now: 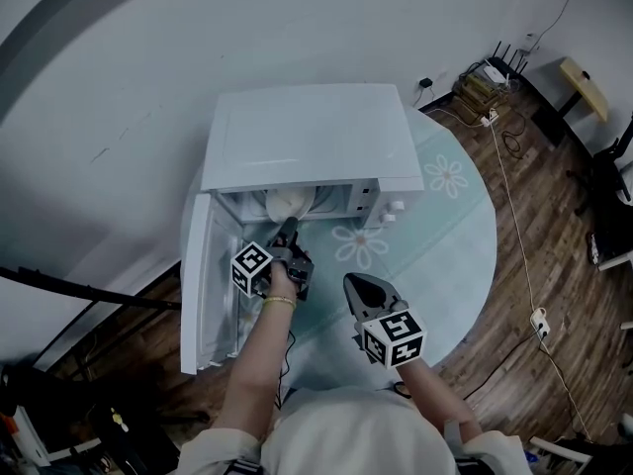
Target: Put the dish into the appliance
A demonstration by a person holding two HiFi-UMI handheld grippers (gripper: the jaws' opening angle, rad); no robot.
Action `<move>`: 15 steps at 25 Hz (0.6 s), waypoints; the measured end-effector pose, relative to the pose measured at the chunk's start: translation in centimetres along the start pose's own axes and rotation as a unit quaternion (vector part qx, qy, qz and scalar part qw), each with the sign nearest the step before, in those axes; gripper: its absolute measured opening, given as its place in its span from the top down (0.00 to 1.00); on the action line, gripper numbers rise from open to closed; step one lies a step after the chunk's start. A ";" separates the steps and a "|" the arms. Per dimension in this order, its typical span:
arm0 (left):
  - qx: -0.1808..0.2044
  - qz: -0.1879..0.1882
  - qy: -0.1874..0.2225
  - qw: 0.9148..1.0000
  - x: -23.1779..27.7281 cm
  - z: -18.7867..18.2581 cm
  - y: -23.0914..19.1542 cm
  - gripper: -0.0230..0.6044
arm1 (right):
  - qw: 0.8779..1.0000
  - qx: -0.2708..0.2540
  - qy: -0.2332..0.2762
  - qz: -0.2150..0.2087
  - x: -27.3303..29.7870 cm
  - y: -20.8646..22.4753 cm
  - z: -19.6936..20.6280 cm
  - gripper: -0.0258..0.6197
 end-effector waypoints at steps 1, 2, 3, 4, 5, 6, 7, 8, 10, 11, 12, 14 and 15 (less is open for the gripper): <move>0.006 0.004 -0.001 1.000 -0.4 0.2 0.3 0.64 | 1.000 -0.001 0.000 0.000 -0.1 -0.1 0.1 0.95; 0.012 0.009 -0.003 1.000 -0.9 0.4 0.5 0.64 | 1.000 -0.002 0.000 0.000 -0.2 -0.2 0.1 0.95; 0.018 0.015 -0.004 1.000 -1.3 0.5 0.7 0.64 | 1.000 -0.002 0.000 0.000 -0.3 -0.3 0.2 0.95; 0.024 0.020 -0.007 0.999 -1.8 0.7 1.0 0.65 | 1.000 -0.002 0.000 0.000 -0.4 -0.4 0.3 0.95; 0.030 0.026 -0.009 0.999 -2.3 0.9 1.3 0.65 | 1.000 -0.002 0.000 0.000 -0.5 -0.5 0.3 0.95; 0.035 0.031 -0.011 0.999 -2.8 1.2 1.5 0.67 | 1.000 -0.003 0.002 0.001 -0.7 -0.6 0.4 0.95; 0.040 0.035 -0.012 0.998 -3.4 1.4 1.8 0.71 | 1.000 -0.003 0.003 0.001 -0.8 -0.8 0.4 0.95; 0.048 0.039 -0.011 0.998 -4.0 1.6 2.1 0.75 | 1.000 -0.003 0.004 0.002 -1.0 -0.8 0.4 0.95; 0.071 0.041 -0.008 0.997 -5.1 2.1 2.5 0.83 | 1.000 -0.003 0.006 0.003 -1.4 -1.0 0.4 0.95; 0.082 0.040 -0.007 0.996 -5.7 2.4 2.7 0.87 | 1.000 -0.002 0.007 0.002 -1.5 -1.1 0.4 0.95; 0.092 0.039 -0.007 0.995 -6.3 2.7 2.7 0.91 | 1.000 -0.002 0.008 0.002 -1.7 -1.2 0.4 0.95; 0.110 0.037 -0.008 0.993 -7.5 3.3 2.8 0.94 | 1.000 -0.003 0.010 0.002 -2.0 -1.4 0.4 0.95; 0.119 0.037 -0.011 0.992 -8.1 3.7 2.8 0.94 | 1.000 -0.003 0.011 0.003 -2.3 -1.5 0.5 0.95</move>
Point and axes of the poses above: the fingertips, and each gripper's own axes: x forward along the fingers, y to its right, z out of its underside, the point moved 4 cm from there along -x, backward along the fingers, and after that the axes turned 9 degrees about -z, right-handed, at the moved point
